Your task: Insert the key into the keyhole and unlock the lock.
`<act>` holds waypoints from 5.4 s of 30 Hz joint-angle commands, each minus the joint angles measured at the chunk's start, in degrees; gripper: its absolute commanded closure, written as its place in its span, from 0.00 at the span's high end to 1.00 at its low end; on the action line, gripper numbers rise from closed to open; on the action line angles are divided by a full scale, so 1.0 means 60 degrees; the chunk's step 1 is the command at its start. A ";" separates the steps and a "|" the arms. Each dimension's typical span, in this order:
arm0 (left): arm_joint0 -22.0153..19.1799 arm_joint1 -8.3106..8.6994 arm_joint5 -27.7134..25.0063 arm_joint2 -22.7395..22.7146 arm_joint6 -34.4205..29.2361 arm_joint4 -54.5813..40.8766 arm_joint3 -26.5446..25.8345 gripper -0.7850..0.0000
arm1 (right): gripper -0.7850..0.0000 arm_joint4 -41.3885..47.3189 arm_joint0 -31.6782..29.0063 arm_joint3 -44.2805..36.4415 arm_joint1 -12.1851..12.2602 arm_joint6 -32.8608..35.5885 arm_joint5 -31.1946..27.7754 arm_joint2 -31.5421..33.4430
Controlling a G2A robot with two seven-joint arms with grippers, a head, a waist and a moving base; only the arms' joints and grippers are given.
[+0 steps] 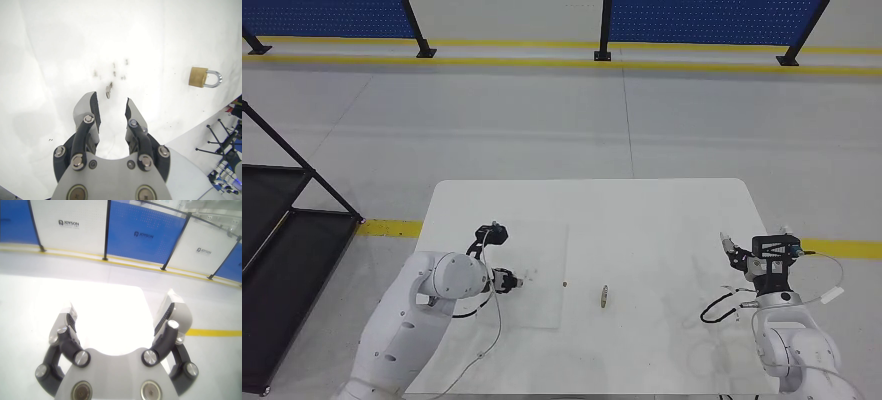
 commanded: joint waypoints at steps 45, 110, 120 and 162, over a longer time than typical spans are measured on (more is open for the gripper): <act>-0.0399 0.0107 0.0474 0.0731 0.0456 0.0334 0.0345 0.00 | 1.00 0.0000 0.0000 0.0000 0.0000 0.0000 0.0000 0.0000; -0.0120 0.1412 -0.5818 -0.3048 -0.0729 -1.2662 0.3481 0.00 | 1.00 0.0000 0.0000 0.0000 0.0000 0.0000 0.0000 0.0000; -0.0120 0.1412 -0.5818 -0.3048 -0.0729 -1.2662 0.3481 0.00 | 1.00 0.0000 0.0000 0.0000 0.0000 0.0000 0.0000 0.0000; -0.0120 0.1412 -0.5818 -0.3048 -0.0729 -1.2662 0.3481 0.00 | 1.00 -0.0572 0.4258 -0.2904 -0.0880 1.3552 0.2144 -0.5624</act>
